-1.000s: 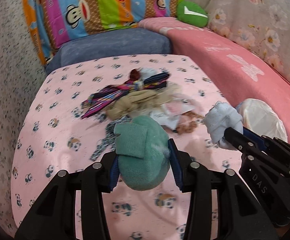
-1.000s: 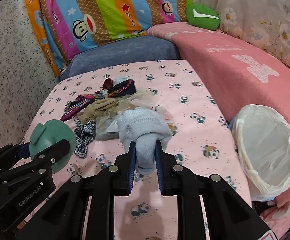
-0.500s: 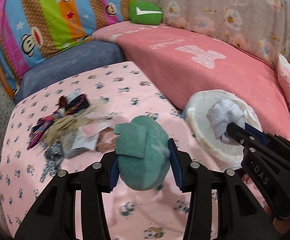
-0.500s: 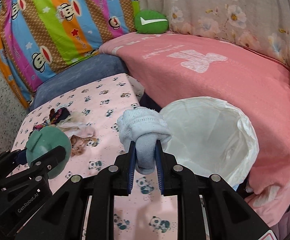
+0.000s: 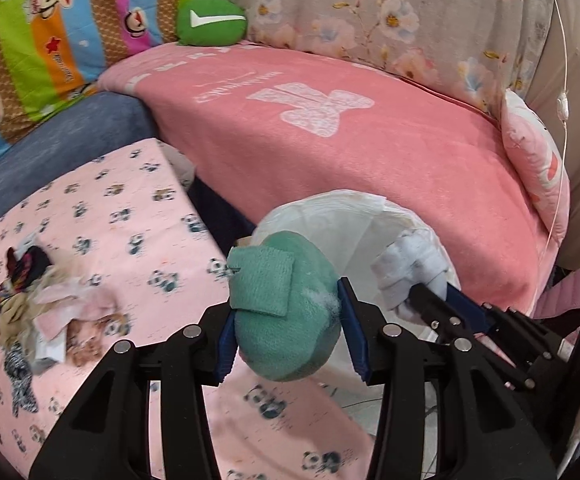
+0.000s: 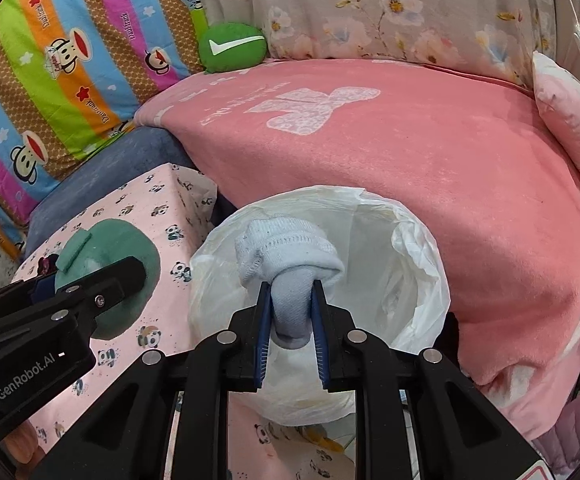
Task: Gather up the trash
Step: 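Carry both items over the white trash bag and open both grippers, then move both open grippers back to the clutter pile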
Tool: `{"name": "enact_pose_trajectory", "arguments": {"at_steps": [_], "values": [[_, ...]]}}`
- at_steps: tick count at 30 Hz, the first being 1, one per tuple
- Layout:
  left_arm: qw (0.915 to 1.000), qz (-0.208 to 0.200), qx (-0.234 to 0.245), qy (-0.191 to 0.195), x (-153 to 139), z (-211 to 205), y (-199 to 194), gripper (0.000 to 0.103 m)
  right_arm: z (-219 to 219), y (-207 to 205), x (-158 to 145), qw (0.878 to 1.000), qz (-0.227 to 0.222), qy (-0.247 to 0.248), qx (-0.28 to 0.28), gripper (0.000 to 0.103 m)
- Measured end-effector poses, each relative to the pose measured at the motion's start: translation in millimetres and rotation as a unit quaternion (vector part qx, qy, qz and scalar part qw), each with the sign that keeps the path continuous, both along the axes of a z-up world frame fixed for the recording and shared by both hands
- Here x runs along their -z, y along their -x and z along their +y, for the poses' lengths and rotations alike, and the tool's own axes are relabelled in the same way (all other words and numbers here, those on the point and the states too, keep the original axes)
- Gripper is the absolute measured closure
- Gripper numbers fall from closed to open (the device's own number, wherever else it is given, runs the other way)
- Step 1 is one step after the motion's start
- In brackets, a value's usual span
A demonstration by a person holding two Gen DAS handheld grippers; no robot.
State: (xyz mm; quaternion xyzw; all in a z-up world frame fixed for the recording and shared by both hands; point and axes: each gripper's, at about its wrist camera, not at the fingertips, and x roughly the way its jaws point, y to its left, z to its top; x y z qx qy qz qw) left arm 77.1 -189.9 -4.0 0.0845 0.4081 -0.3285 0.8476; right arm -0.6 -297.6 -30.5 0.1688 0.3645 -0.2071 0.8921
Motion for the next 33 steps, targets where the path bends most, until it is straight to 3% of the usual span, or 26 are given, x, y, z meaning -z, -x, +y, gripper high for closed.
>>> {"name": "enact_pose_trajectory", "arguments": {"at_steps": [3,9,17,33], "values": [[0.9998,0.012,0.005,0.012,4,-12,-8,0.054,-11,-2,5,1.0,0.003,-0.006,0.009,0.084],[0.999,0.009,-0.033,0.027,2,-14,-22,0.028,-22,-5,7,1.0,-0.004,-0.005,0.028,0.064],[0.998,0.006,-0.061,0.015,2,6,-25,0.027,-16,-3,0,1.0,-0.007,0.0,0.029,0.051],[0.9897,0.001,-0.143,0.005,-1,94,-23,0.027,52,-12,-17,0.999,-0.011,0.016,-0.039,0.046]]}}
